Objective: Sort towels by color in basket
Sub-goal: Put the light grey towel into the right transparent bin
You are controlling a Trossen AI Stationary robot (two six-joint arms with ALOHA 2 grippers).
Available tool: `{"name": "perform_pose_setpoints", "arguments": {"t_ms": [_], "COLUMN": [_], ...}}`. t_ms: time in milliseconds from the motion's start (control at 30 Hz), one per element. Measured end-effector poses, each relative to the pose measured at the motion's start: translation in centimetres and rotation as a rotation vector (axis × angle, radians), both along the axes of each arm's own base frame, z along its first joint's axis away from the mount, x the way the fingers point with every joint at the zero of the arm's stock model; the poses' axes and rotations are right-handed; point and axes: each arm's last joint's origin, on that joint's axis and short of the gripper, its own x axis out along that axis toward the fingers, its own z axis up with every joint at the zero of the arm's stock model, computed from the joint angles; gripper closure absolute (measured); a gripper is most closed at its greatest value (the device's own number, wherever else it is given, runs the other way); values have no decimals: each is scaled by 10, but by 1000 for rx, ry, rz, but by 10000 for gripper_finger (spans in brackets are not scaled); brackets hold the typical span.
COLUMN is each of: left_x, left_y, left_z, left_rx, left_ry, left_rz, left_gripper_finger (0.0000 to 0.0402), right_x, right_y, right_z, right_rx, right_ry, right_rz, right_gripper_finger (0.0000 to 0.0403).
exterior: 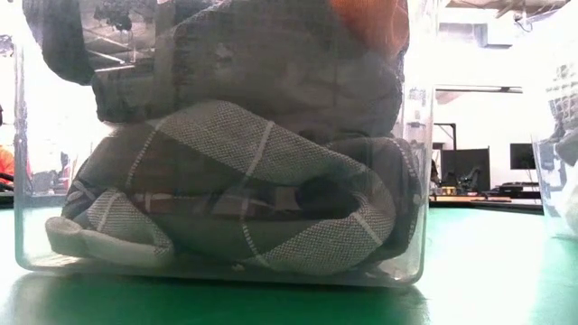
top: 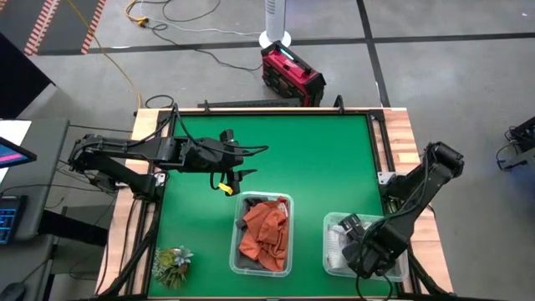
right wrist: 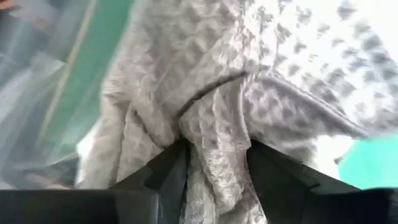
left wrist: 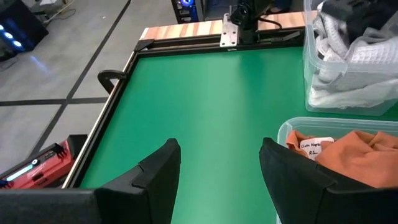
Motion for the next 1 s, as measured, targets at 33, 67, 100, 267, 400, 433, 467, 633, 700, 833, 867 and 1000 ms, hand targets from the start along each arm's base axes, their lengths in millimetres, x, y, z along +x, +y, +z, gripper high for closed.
{"name": "perform_pose_setpoints", "arguments": {"t_ms": [33,67,100,267,400,433,467,633,700,833,867,1000], "left_x": [0,0,0,0,0,0,0,0,0,0,0,-1], "left_y": [0,0,0,0,0,0,0,0,0,0,0,0], "left_z": [0,0,0,0,0,0,0,0,0,0,-1,-2], "left_rx": [0,0,0,-1,-2,-2,-2,0,0,-1,-1,-1], "left_ry": [0,1,0,1,2,2,3,4,3,4,5,20], "left_rz": [0,0,0,1,1,1,1,0,0,1,1,1], "left_gripper_finger": [194,194,194,194,193,193,193,193,193,193,193,193], "right_x": [0,0,0,-3,-5,-5,-4,10,13,20,22,30], "right_y": [0,0,0,-3,-6,-6,-6,7,9,6,6,5], "right_z": [7,14,20,52,65,67,69,77,79,72,67,40], "right_rx": [1,1,-1,-6,-6,4,19,130,107,13,0,1], "right_ry": [-1,-1,2,4,1,-17,-54,-285,-362,-389,-377,-298], "right_rz": [0,-1,-4,-7,-7,-8,-9,117,161,168,166,171], "right_gripper_finger": [196,196,196,203,210,211,212,219,222,231,233,240]}}
